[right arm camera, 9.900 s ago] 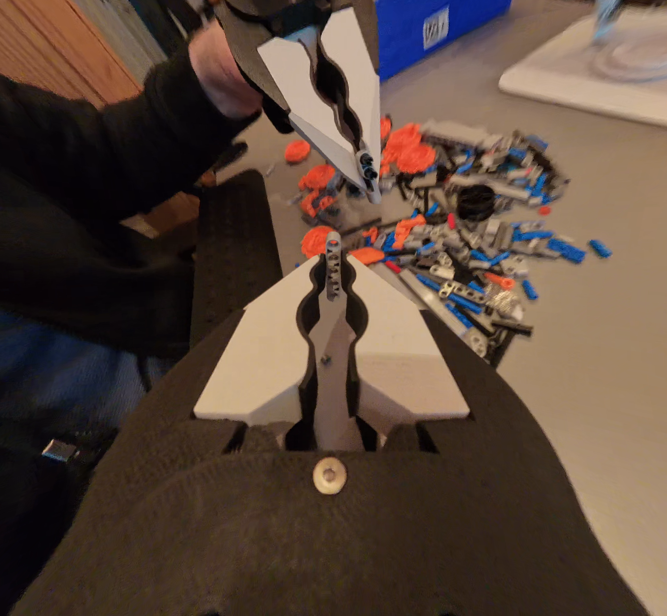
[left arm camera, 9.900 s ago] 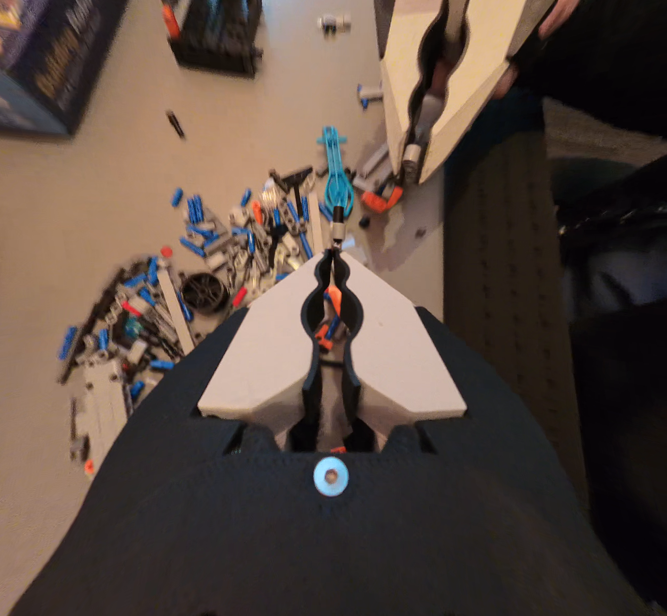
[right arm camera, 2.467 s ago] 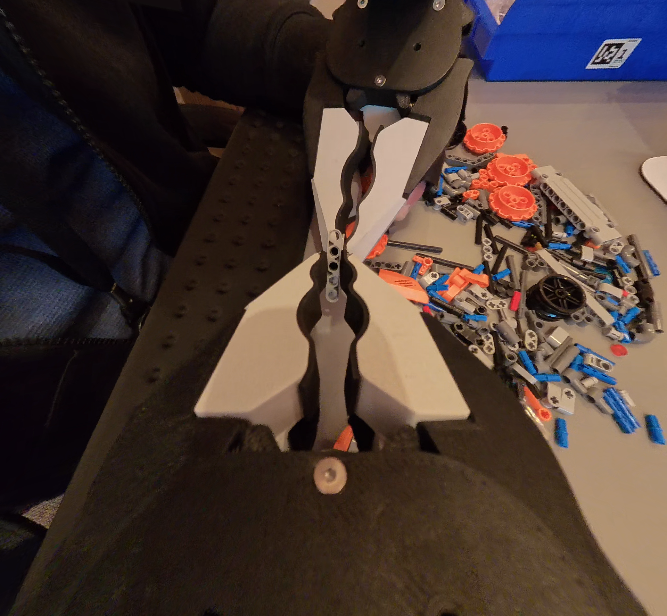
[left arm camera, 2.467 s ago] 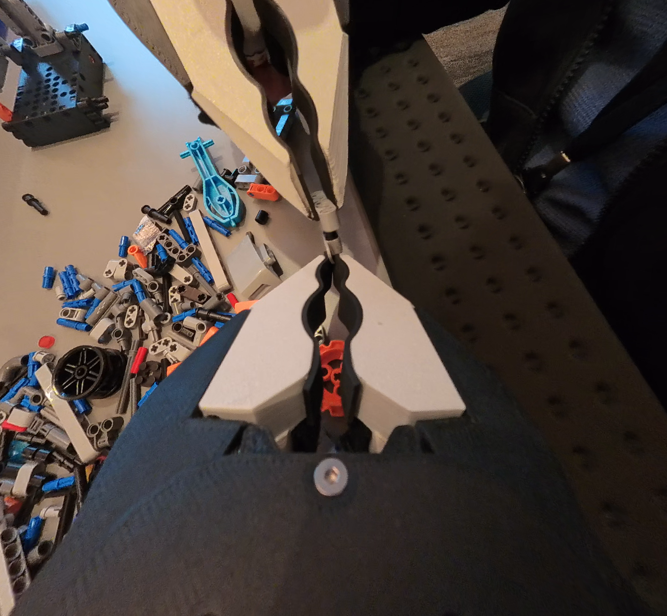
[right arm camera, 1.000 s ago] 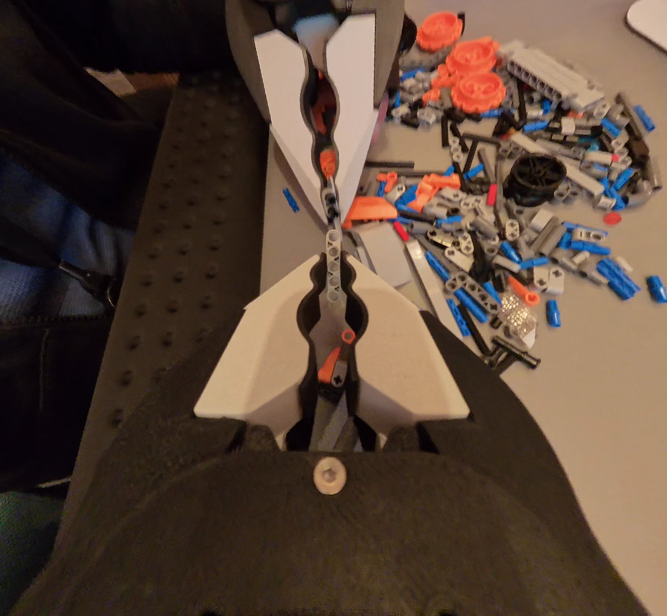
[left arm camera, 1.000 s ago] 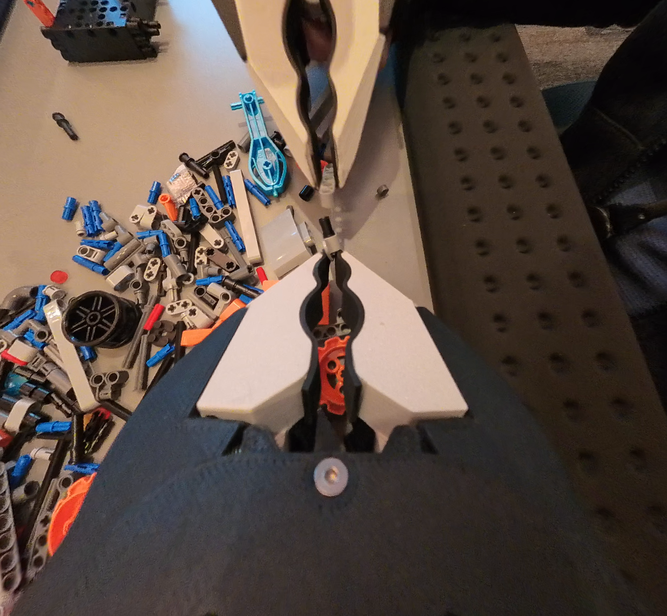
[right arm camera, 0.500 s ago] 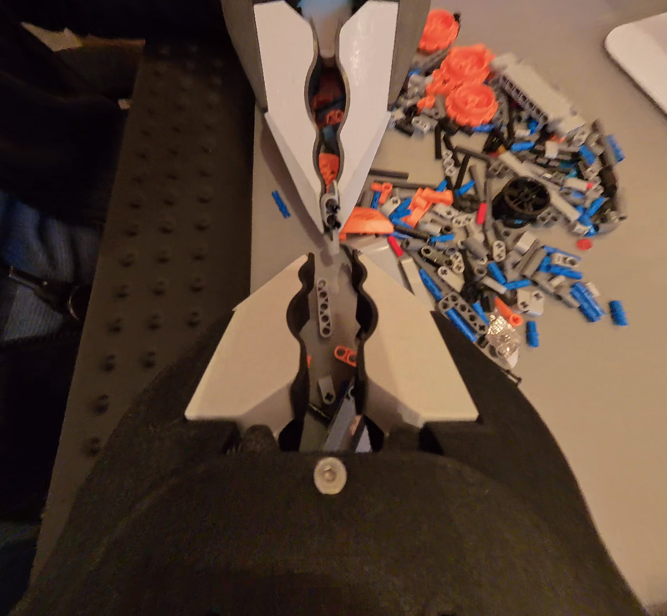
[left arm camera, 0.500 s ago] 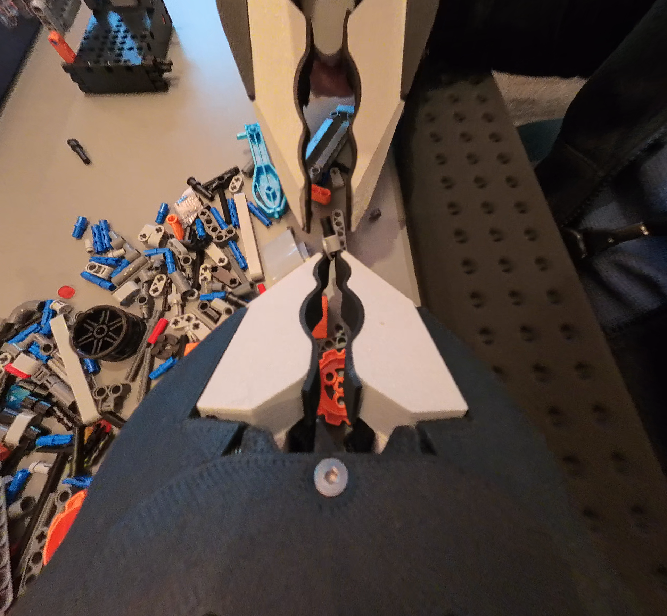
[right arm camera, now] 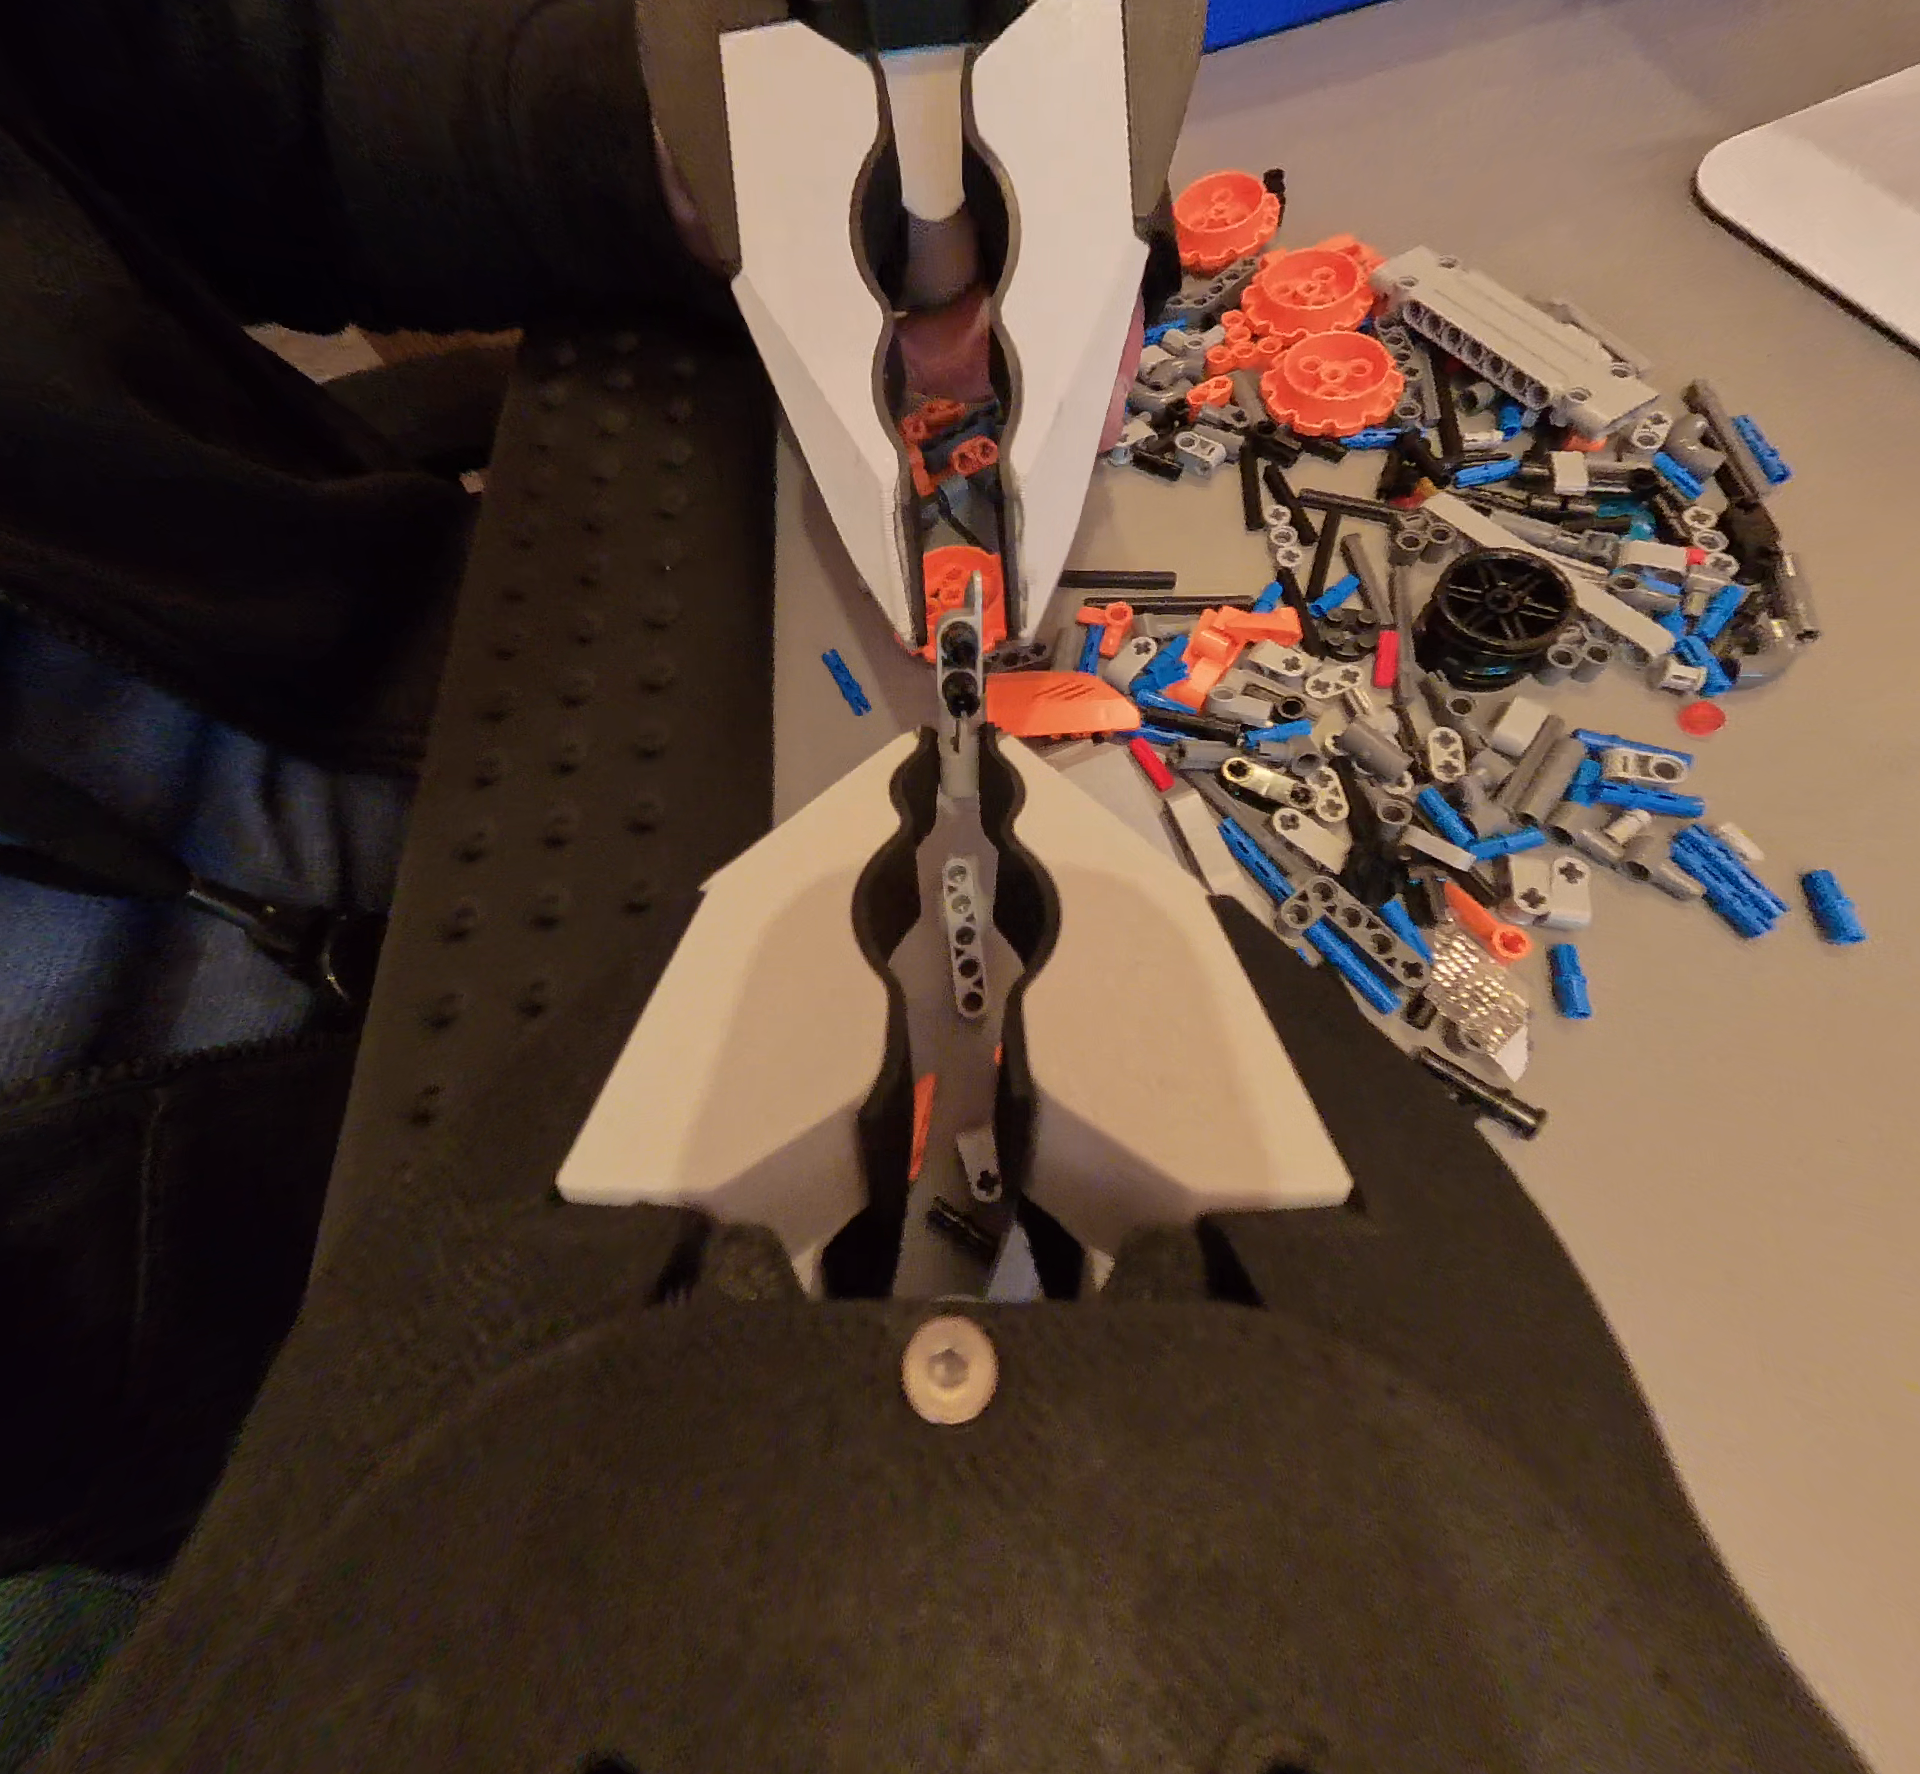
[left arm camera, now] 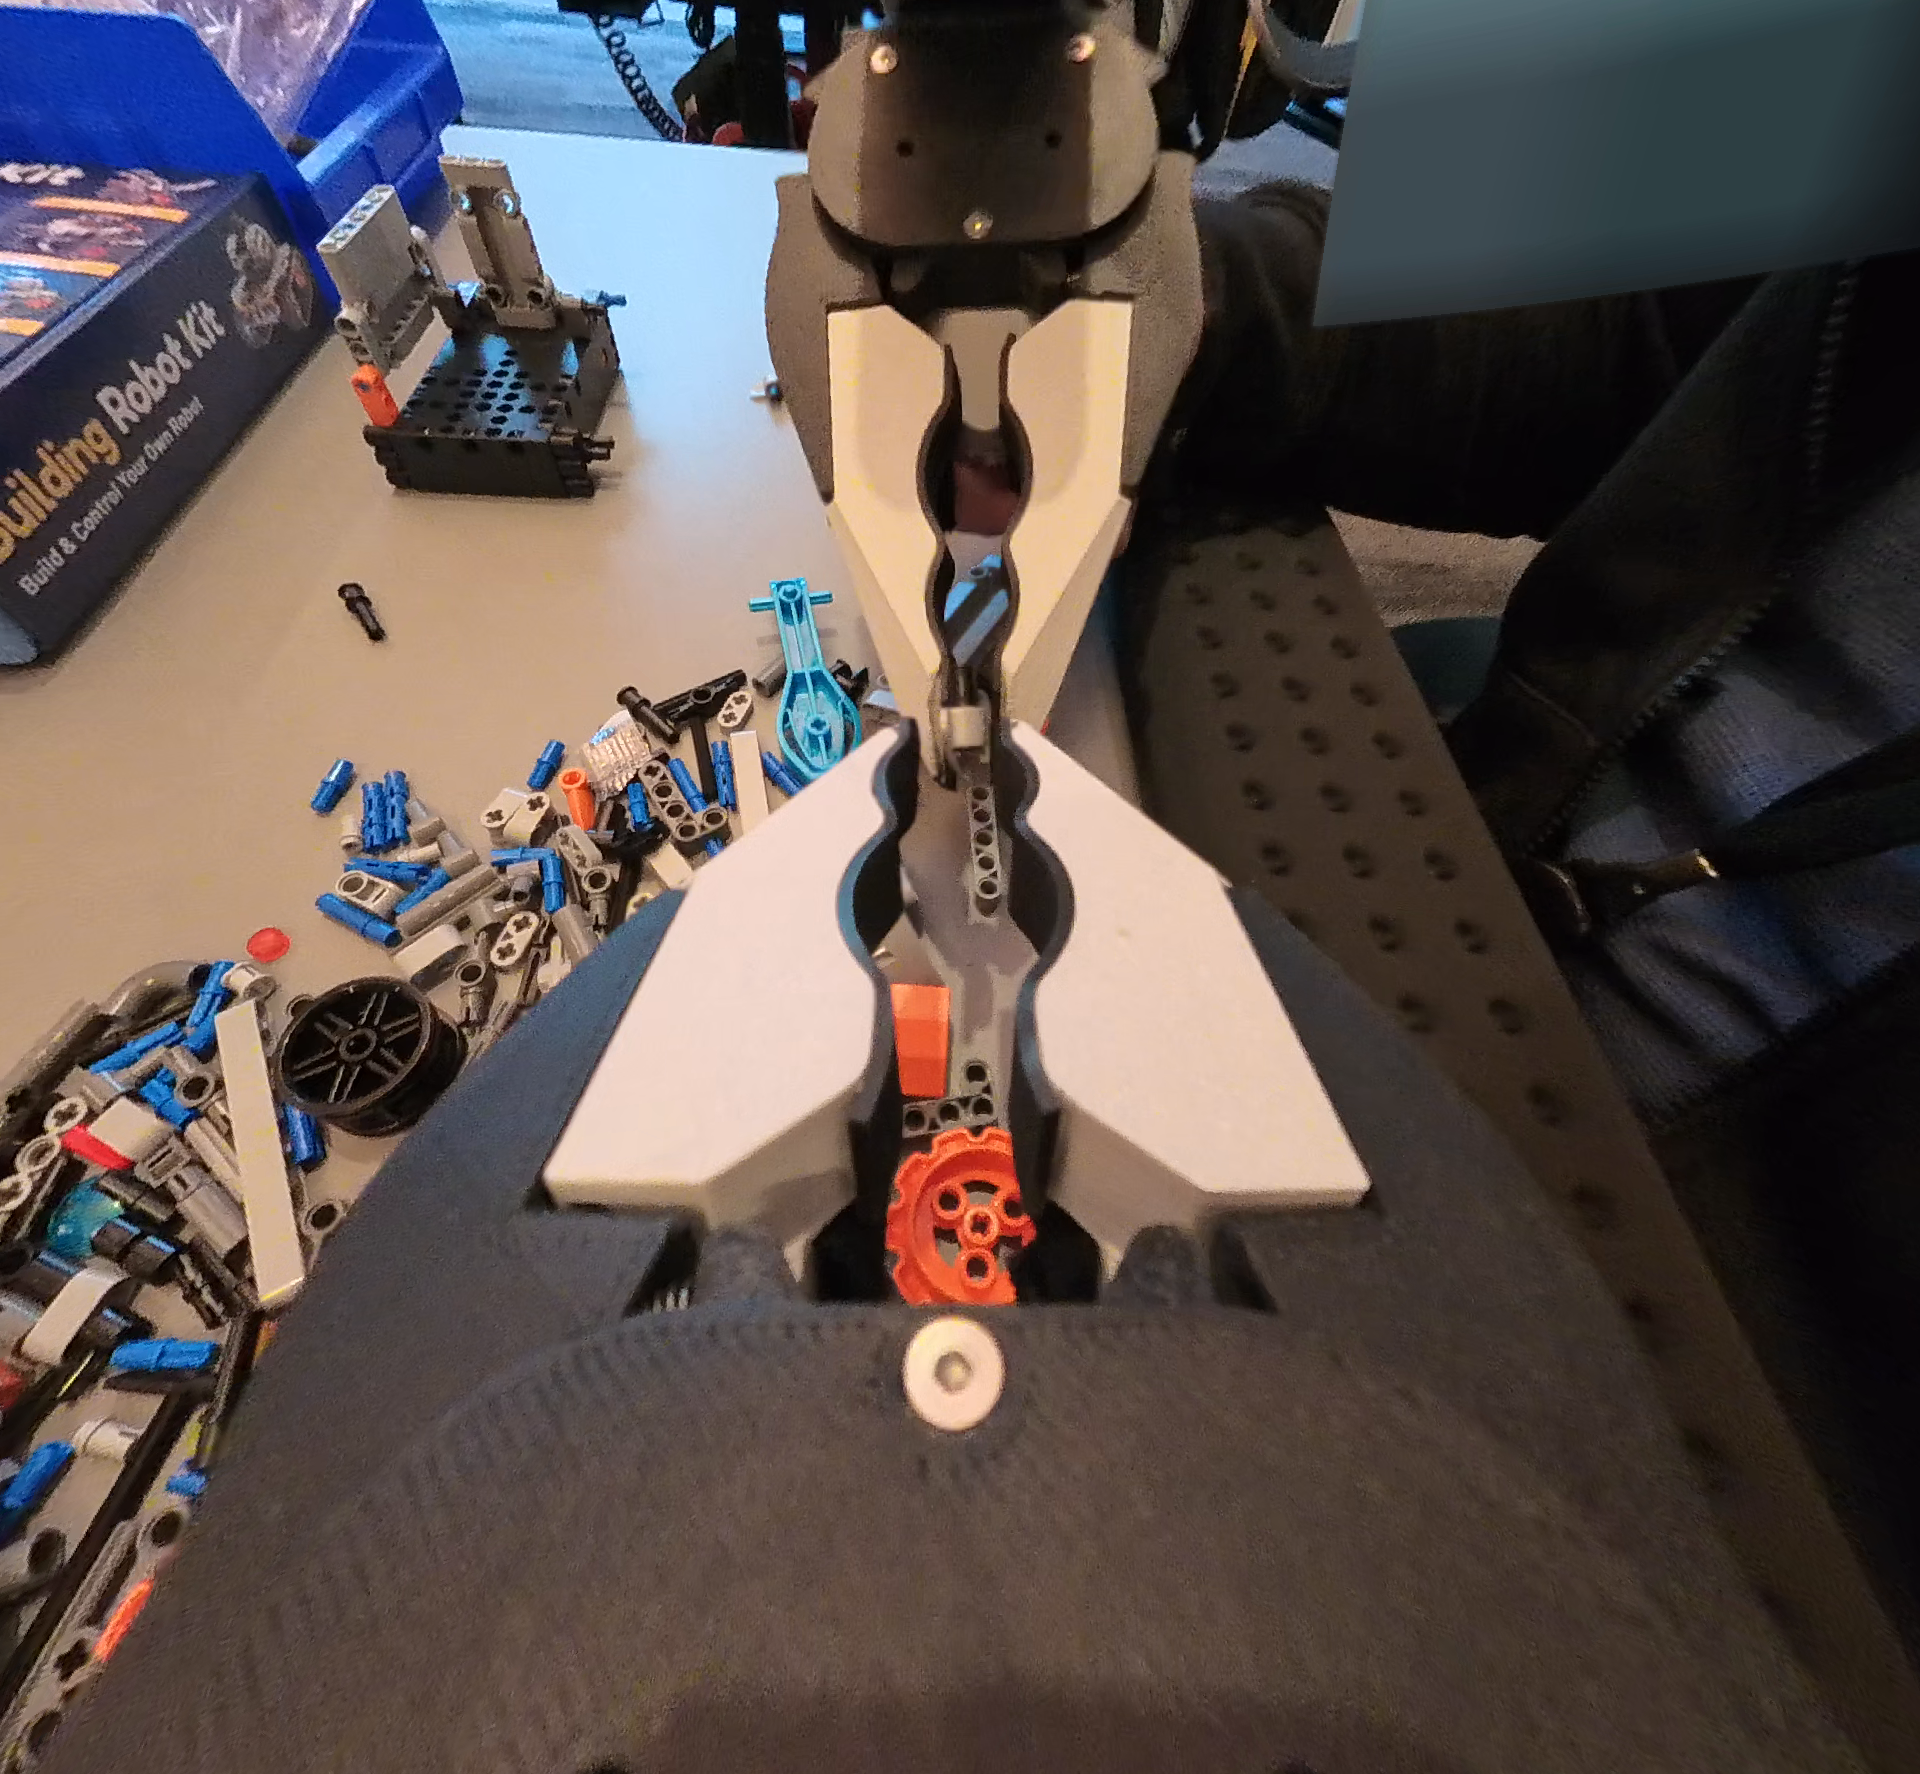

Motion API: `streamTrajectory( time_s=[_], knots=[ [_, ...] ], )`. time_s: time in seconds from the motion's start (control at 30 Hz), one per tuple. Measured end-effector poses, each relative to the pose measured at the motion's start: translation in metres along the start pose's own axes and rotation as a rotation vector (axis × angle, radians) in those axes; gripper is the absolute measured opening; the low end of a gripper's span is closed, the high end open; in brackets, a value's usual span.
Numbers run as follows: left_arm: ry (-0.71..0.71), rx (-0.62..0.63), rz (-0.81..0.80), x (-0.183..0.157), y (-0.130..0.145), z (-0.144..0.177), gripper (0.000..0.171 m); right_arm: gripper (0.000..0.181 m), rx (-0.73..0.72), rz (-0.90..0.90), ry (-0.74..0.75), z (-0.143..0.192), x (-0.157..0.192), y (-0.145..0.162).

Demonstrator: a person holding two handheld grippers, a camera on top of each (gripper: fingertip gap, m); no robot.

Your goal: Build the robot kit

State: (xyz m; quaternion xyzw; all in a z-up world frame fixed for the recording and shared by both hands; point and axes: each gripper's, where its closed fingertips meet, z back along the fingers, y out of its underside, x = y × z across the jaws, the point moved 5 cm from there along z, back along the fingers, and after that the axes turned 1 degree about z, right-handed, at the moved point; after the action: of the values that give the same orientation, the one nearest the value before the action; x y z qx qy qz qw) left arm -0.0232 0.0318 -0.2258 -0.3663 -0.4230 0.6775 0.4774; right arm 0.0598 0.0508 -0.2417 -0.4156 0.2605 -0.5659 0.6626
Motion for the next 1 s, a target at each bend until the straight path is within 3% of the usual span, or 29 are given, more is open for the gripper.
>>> streamTrajectory(
  time_s=[0.1, 0.2, 0.3, 0.43, 0.53, 0.6, 0.7, 0.8, 0.93, 1.0],
  knots=[
    [-0.007, 0.053, -0.021, -0.003, 0.004, -0.005, 0.004, 0.005, 0.043, 0.035, 0.034, -0.003, 0.0, 0.002],
    [-0.049, 0.021, 0.06, 0.005, -0.002, -0.002, 0.005, 0.006, 0.012, 0.052, 0.125, 0.003, -0.006, -0.004],
    [-0.017, -0.117, 0.295, 0.019, -0.013, 0.007, 0.004, 0.02, -0.011, 0.251, 0.382, 0.015, -0.006, -0.018],
    [0.071, -0.266, 0.58, 0.032, -0.019, 0.011, 0.004, 0.033, 0.14, 0.588, 0.753, 0.01, 0.001, -0.025],
    [0.143, -0.294, 0.707, 0.034, -0.018, 0.005, 0.004, 0.025, 0.262, 0.785, 0.963, 0.008, -0.002, -0.027],
    [0.18, -0.329, 0.754, 0.034, -0.021, 0.003, 0.004, 0.014, 0.262, 0.814, 1.014, 0.013, -0.002, -0.03],
    [0.208, -0.351, 0.761, 0.033, -0.023, 0.002, 0.004, 0.012, 0.238, 0.78, 0.973, 0.018, -0.001, -0.032],
    [0.198, -0.378, 0.695, 0.032, -0.029, 0.006, 0.015, 0.012, 0.08, 0.502, 0.768, 0.025, -0.003, -0.034],
    [0.022, -0.321, 0.407, 0.028, -0.037, 0.013, 0.022, 0.012, -0.1, 0.151, 0.409, 0.037, -0.002, -0.036],
    [-0.102, -0.239, 0.158, 0.022, -0.039, 0.013, 0.028, 0.012, -0.171, 0.023, 0.238, 0.043, -0.002, -0.035]
  ],
)
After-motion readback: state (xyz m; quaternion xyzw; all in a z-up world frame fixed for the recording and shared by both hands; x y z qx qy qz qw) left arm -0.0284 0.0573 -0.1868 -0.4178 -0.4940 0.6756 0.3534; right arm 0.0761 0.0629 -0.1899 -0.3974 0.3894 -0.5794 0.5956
